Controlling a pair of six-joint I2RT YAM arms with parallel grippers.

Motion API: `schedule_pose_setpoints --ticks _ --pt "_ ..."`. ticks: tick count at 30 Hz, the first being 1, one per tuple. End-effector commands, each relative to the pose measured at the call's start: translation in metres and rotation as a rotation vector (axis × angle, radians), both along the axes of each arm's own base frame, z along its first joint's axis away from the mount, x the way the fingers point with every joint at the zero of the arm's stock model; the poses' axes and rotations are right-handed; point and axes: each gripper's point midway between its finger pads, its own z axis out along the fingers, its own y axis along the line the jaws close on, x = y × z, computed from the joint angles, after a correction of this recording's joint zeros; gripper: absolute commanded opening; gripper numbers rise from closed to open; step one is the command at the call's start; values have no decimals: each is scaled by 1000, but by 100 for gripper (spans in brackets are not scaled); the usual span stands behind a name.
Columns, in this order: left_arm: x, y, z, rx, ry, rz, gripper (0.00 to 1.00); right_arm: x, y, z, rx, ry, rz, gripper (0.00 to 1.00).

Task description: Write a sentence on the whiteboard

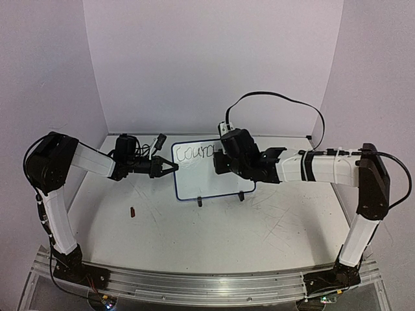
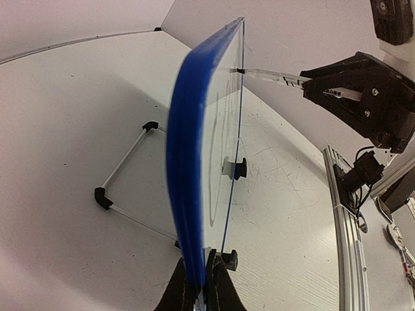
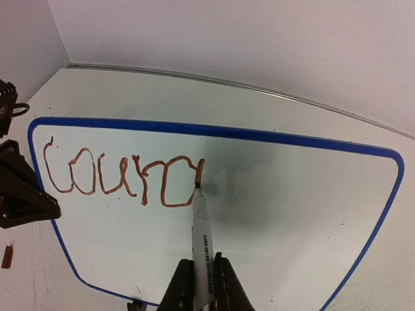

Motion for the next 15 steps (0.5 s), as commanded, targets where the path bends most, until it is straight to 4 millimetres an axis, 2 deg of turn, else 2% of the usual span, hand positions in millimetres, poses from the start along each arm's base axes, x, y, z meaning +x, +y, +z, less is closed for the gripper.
schedule_pose_setpoints --ticks 1,8,12,15 --pt "24 10 2 67 -69 110 0 -3 -13 5 5 3 -27 0" --pt "23 10 0 68 -65 108 0 -5 -18 16 15 -10 -33 0" --pt "23 11 1 70 -67 111 0 -14 -11 43 74 -57 22 0" --pt "23 10 1 69 -69 109 0 -9 -12 53 107 -78 17 0"
